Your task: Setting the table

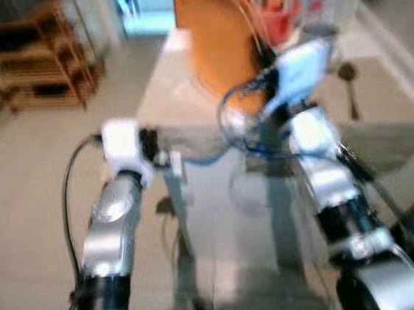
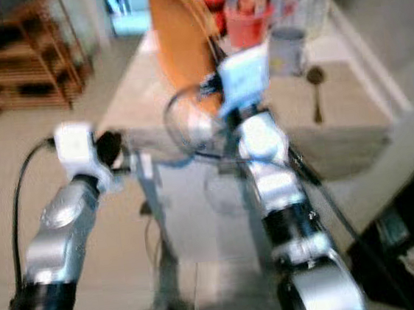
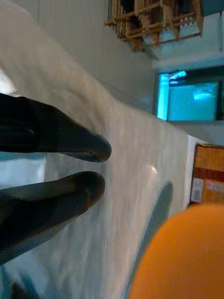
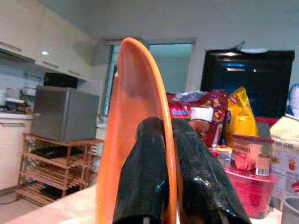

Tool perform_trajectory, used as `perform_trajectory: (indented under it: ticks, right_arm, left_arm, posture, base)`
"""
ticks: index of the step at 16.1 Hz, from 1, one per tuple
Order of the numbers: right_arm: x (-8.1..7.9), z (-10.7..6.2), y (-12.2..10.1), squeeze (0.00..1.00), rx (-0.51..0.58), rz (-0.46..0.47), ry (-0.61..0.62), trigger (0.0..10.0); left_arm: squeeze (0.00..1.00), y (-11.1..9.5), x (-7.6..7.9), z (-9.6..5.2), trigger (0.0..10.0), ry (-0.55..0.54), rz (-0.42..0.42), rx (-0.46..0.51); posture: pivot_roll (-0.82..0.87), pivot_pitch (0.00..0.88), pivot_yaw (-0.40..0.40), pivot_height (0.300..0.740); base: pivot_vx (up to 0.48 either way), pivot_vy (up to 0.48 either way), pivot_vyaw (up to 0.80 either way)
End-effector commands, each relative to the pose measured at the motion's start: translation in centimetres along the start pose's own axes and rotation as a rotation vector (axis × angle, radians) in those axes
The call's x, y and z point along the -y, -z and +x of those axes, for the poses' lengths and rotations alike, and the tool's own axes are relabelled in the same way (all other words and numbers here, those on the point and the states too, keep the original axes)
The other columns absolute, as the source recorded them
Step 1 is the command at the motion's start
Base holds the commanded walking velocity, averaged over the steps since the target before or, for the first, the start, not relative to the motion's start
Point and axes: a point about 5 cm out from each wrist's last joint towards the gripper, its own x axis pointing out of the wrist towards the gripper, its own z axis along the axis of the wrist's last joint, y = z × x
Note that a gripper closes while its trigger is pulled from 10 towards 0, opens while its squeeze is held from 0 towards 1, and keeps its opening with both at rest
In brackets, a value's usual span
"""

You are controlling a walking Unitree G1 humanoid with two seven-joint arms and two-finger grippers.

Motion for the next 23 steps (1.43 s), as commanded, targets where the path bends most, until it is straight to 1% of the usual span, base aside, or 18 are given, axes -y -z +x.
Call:
perform_trajectory:
  ticks: [1, 6, 7, 10, 14, 15, 17, 23]
  right_arm:
    - [0.6, 0.6, -1.4, 0.00, 0.068, -0.010, 0.023, 0.0]
    - [0.7, 0.5, -1.1, 0.00, 0.059, -0.016, 0.024, 0.0]
    - [0.7, 0.4, -1.0, 0.00, 0.055, -0.017, 0.025, 0.0]
    - [0.8, 0.4, -0.8, 0.00, 0.047, -0.020, 0.029, 0.0]
    - [0.9, 0.3, -0.6, 0.00, 0.038, -0.022, 0.028, 0.0]
    - [0.9, 0.3, -0.5, 0.00, 0.035, -0.023, 0.026, 0.0]
    - [0.8, 0.2, -0.4, 0.00, 0.033, -0.024, 0.023, 0.0]
    - [0.9, 0.1, -0.5, 0.00, 0.039, -0.033, 0.021, 0.0]
  left_arm:
    - [0.00, -0.9, 0.5, 0.4, 10.0, 0.024, 0.018, 0.028]
    - [0.00, -1.2, 0.9, 0.2, 10.0, 0.060, -0.005, 0.053]
    - [0.00, -1.4, 1.2, 0.2, 10.0, 0.079, -0.025, 0.069]
    - [0.00, -1.6, 1.5, 0.1, 10.0, 0.102, -0.031, 0.075]
    - [0.00, -1.5, 1.7, 0.0, 10.0, 0.112, -0.029, 0.074]
    - [0.00, -1.6, 1.7, 0.1, 10.0, 0.114, -0.008, 0.075]
    - [0.00, -1.5, 1.6, 0.1, 10.0, 0.118, 0.005, 0.070]
    - [0.00, -1.4, 1.9, -0.1, 10.0, 0.131, -0.009, 0.071]
  posture:
    - [-0.05, 0.000, 0.026, 0.740]
    - [-0.05, 0.000, 0.027, 0.740]
    - [-0.05, 0.000, 0.028, 0.740]
    - [-0.05, 0.000, 0.029, 0.740]
    - [-0.05, 0.000, 0.029, 0.740]
    - [-0.05, 0.000, 0.029, 0.740]
    - [-0.05, 0.000, 0.030, 0.740]
    - [-0.05, 0.000, 0.028, 0.740]
  base:
    - [0.000, 0.000, 0.00]
    - [0.000, 0.000, 0.00]
    - [0.000, -0.480, 0.00]
    - [0.000, -0.480, 0.00]
    - [0.000, -0.480, 0.00]
    - [0.000, -0.480, 0.00]
    - [0.000, -0.471, 0.00]
    - [0.000, -0.456, 0.00]
